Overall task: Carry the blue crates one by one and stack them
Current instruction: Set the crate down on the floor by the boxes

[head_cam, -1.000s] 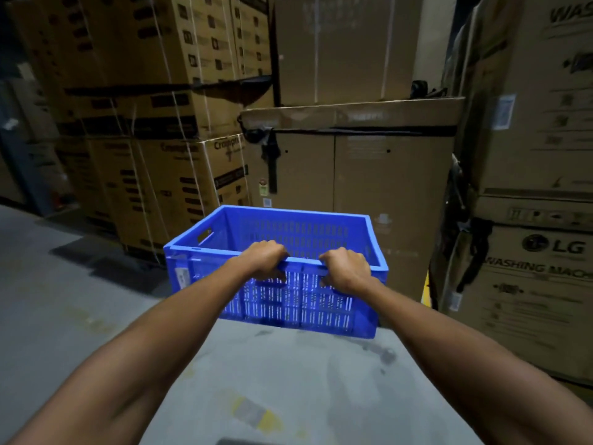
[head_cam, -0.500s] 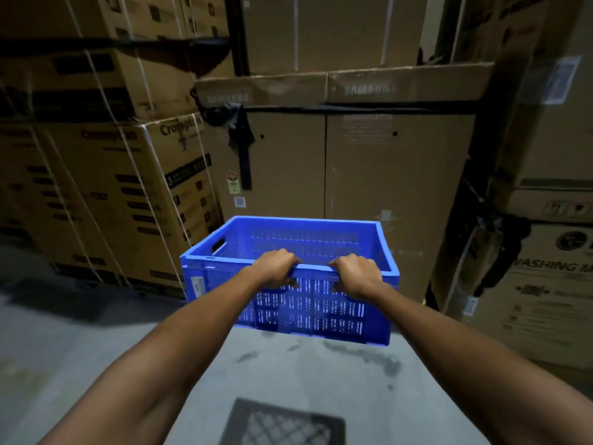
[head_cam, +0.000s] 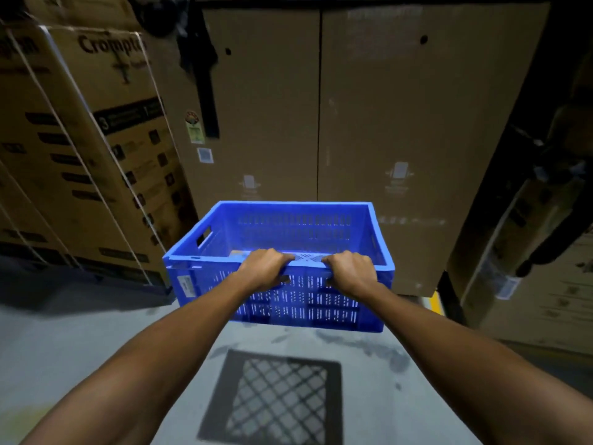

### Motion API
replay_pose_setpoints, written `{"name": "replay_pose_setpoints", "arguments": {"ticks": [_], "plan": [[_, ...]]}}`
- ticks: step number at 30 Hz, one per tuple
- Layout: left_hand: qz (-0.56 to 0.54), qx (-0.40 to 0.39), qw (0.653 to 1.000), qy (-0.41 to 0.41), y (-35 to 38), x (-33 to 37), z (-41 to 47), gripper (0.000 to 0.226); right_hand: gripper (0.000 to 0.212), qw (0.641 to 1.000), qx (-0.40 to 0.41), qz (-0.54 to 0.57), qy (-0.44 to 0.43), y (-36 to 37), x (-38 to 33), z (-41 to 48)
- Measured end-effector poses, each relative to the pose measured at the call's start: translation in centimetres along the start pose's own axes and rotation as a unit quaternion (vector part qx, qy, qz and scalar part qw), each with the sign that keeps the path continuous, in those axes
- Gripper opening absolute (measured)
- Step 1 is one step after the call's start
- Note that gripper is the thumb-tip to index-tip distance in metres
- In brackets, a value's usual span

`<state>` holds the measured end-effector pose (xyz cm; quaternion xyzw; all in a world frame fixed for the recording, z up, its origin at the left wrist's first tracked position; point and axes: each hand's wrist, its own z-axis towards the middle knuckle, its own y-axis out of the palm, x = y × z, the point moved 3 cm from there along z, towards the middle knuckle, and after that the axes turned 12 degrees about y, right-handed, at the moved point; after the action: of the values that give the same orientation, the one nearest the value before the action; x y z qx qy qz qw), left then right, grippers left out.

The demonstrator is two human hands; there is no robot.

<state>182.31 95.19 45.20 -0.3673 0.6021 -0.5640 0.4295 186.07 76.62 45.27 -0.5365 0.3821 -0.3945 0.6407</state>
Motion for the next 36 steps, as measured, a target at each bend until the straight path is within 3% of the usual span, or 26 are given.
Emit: {"name": "replay_pose_setpoints", "arguments": {"ticks": [4,9,16,23,26,29,31,33,36], "plan": [[0.024,0.032,0.999,0.03,16.1,-2.2,4.5,0.031,0.015,0.999,0.041,-0.006,0.009,17.2,1.7,2.8],[0.043,0.018,0.998,0.031,35.1,-2.4,8.5,0.03,0.014,0.998,0.057,0.001,0.03,36.8,3.9,3.4],[0.011,-0.001,1.0,0.029,53.7,-0.6,12.2,0.025,0.004,0.999,0.034,-0.007,0.041,54.8,7.6,3.8],[-0.006,-0.029,0.999,-0.025,65.6,-0.2,14.3,0.03,0.011,0.998,0.006,-0.045,0.037,64.8,8.9,5.5],[0.002,-0.045,0.997,-0.061,69.4,0.9,14.4,0.038,0.001,0.999,-0.007,-0.022,0.047,68.6,9.5,4.7],[0.015,0.001,0.999,-0.035,70.1,1.1,14.0,0.048,0.016,0.998,-0.007,-0.028,0.061,70.6,10.0,4.5],[0.013,0.022,1.0,-0.007,70.2,0.8,13.8,0.05,0.015,0.998,-0.01,-0.024,0.062,70.6,10.2,4.8],[-0.001,0.019,1.0,-0.009,70.2,0.5,14.0,0.048,0.007,0.997,-0.008,-0.014,0.069,70.4,10.2,5.2],[-0.026,-0.012,0.999,-0.034,70.5,0.0,14.8,0.047,0.011,0.997,-0.034,-0.017,0.072,70.4,9.9,5.6]]}}
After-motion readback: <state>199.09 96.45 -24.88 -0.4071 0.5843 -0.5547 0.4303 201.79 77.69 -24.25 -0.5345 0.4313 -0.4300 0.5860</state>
